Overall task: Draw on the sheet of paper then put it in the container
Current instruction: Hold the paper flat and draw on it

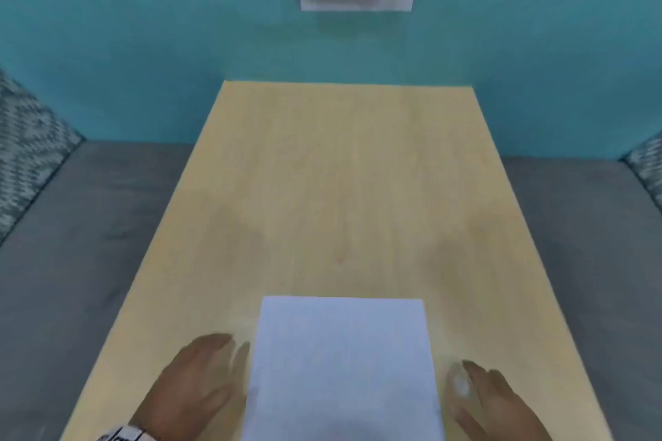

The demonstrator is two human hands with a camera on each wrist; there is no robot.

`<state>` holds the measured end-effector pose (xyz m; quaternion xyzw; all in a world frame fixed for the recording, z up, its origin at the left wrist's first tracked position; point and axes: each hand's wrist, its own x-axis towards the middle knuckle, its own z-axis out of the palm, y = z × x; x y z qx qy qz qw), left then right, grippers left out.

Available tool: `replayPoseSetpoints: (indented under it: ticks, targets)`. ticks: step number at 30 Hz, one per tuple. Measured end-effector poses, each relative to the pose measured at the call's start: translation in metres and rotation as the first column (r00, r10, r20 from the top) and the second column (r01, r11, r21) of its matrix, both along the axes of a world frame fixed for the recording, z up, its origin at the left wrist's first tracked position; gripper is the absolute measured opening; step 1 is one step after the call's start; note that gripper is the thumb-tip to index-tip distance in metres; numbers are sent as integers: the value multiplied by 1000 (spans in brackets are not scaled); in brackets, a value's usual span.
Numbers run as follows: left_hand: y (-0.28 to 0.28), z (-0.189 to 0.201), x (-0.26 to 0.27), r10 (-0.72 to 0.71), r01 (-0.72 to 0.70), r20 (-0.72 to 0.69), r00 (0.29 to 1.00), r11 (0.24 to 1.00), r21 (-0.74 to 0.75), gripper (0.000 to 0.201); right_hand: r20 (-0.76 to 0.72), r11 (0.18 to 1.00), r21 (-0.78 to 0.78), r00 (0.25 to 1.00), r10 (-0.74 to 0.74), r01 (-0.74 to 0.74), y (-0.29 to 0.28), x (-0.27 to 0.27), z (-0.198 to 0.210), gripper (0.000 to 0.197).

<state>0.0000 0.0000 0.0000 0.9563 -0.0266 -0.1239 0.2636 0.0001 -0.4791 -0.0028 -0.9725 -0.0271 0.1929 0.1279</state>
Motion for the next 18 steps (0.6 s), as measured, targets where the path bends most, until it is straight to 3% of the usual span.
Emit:
replayPoseSetpoints:
  ticks: [2, 4, 7, 10, 12, 13, 14, 15, 18]
  targets:
    - [-20, -10, 20, -21, 21, -27, 999, 1000, -8, 72, 115, 982, 156, 986, -123, 104, 10, 5, 0, 57]
    - [-30, -15, 37, -83, 81, 14, 996, 991, 106, 81, 193, 978, 130, 964, -184, 161, 17, 8, -13, 39]
    - [-37, -14, 45, -131, 140, -63, 989, 977, 160, 97, 341, 975, 203, 926, -161, 94, 25, 7, -16, 9]
    - [-36, -15, 52, -219, 247, -150, 964, 947, 205, 99, 271, 984, 93, 947, -172, 152, 3, 7, -41, 19]
    - [-40, -18, 50, -277, 319, -180, 944, 905, 280, 96, 322, 998, -48, 947, -17, 34, -42, 6, -72, 23]
    - [-42, -18, 49, -300, 355, -208, 931, 876, 326, 96, 346, 994, -112, 937, 46, -8, -64, 12, -84, 10]
    - [-45, -18, 47, -315, 381, -229, 921, 848, 368, 97, 389, 993, -114, 919, 65, -22, -80, 19, -89, 18]
    - [-47, -18, 45, -320, 390, -231, 919, 828, 403, 98, 429, 995, -64, 899, 91, -70, -80, 21, -91, 39]
    - [-54, -18, 39, -306, 377, -221, 926, 790, 484, 99, 400, 979, 70, 904, 150, -194, -16, 30, -16, 20]
